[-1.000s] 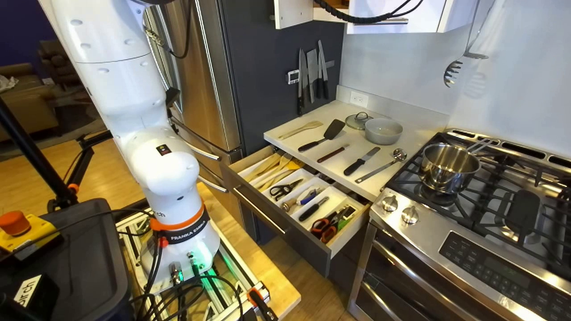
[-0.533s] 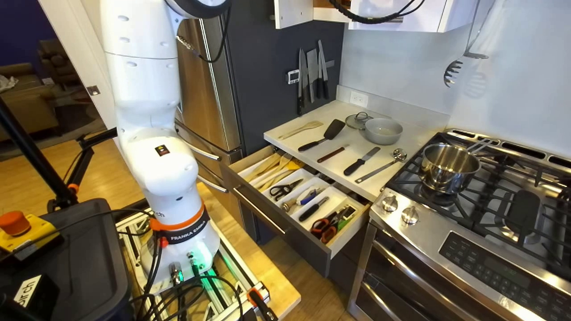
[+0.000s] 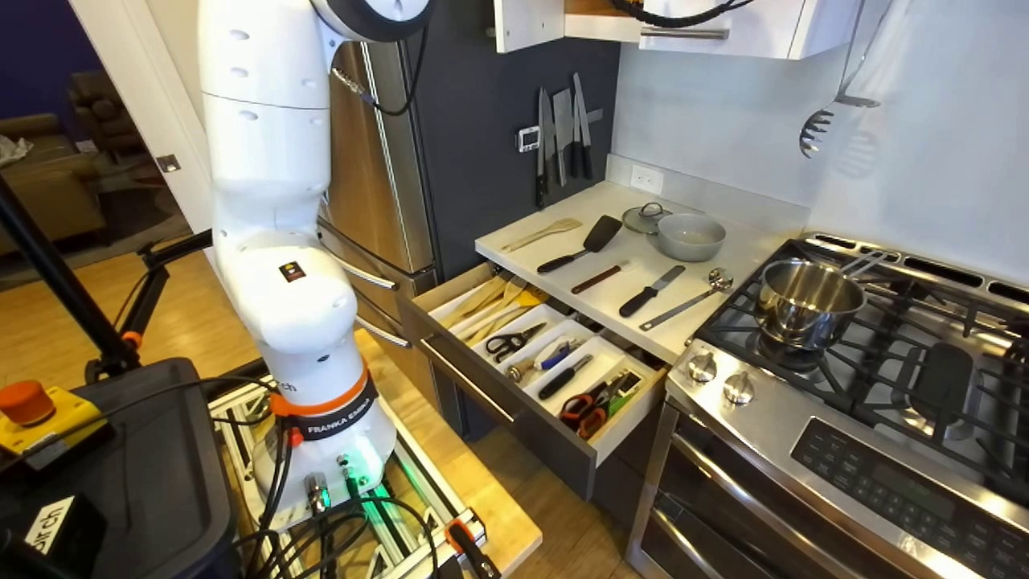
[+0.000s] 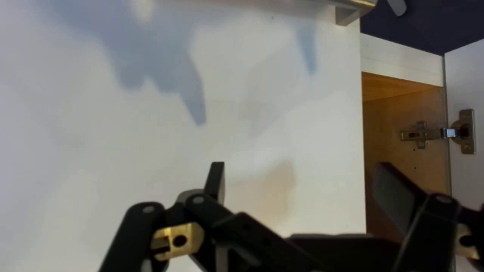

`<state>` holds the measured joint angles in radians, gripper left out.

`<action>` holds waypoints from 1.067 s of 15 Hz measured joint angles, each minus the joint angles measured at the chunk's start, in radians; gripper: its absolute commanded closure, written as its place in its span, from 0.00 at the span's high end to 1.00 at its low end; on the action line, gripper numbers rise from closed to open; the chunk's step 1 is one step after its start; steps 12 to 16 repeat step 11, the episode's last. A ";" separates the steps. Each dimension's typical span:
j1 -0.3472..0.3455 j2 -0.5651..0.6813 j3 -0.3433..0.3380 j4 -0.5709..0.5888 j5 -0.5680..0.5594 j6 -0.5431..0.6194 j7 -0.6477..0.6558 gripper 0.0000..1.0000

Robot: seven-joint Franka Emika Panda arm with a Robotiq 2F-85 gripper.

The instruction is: Close the top right cabinet door fully

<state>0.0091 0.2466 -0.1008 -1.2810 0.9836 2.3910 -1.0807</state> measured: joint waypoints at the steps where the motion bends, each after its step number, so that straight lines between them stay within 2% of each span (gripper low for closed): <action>1: 0.000 -0.010 -0.002 -0.001 -0.006 -0.007 0.009 1.00; 6: 0.000 -0.096 -0.035 -0.065 -0.164 -0.188 0.144 1.00; 11: -0.001 -0.225 -0.051 -0.190 -0.279 -0.371 0.197 1.00; 16: -0.001 -0.225 -0.051 -0.190 -0.279 -0.371 0.197 1.00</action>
